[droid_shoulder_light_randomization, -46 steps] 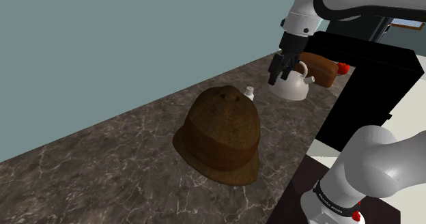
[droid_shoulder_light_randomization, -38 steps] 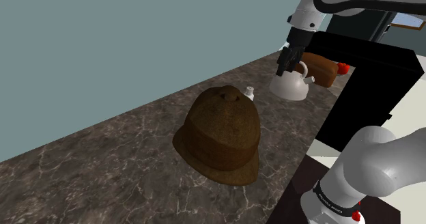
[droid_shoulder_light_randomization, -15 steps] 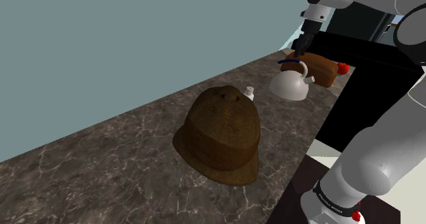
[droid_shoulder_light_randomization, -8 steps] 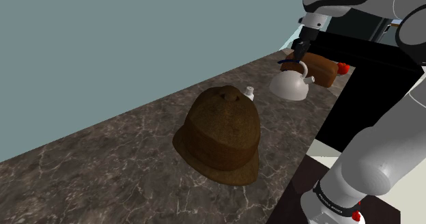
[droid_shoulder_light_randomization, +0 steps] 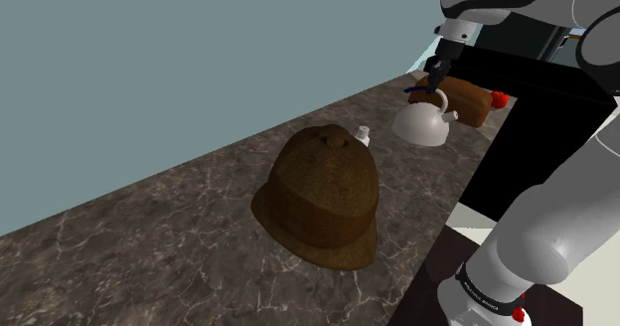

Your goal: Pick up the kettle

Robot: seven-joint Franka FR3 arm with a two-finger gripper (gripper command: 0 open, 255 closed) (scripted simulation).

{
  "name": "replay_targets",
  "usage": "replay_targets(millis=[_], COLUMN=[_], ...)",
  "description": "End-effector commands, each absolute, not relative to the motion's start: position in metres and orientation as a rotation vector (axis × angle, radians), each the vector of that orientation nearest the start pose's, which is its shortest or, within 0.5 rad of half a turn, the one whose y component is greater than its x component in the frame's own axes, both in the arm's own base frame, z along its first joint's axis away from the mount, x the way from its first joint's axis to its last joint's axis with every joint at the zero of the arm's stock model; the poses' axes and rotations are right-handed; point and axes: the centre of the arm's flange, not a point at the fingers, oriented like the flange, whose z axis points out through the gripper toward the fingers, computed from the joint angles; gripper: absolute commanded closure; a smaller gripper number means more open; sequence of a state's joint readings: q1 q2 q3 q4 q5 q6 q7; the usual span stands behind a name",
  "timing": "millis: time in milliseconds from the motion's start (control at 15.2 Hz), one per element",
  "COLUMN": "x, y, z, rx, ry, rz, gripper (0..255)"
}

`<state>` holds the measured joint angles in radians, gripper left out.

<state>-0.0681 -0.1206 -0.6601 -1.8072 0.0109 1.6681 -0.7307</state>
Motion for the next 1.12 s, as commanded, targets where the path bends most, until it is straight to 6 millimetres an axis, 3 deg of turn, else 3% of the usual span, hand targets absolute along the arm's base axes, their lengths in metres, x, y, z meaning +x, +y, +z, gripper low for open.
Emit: replay_targets(millis=[0,1056], x=[0.384,0.384], y=[-0.362,-0.362], z=[0.572,0.652], rx=[-3.048,-3.048], ry=[-0.010,-0.010], rz=[-0.034,-0.034], gripper=[255,255])
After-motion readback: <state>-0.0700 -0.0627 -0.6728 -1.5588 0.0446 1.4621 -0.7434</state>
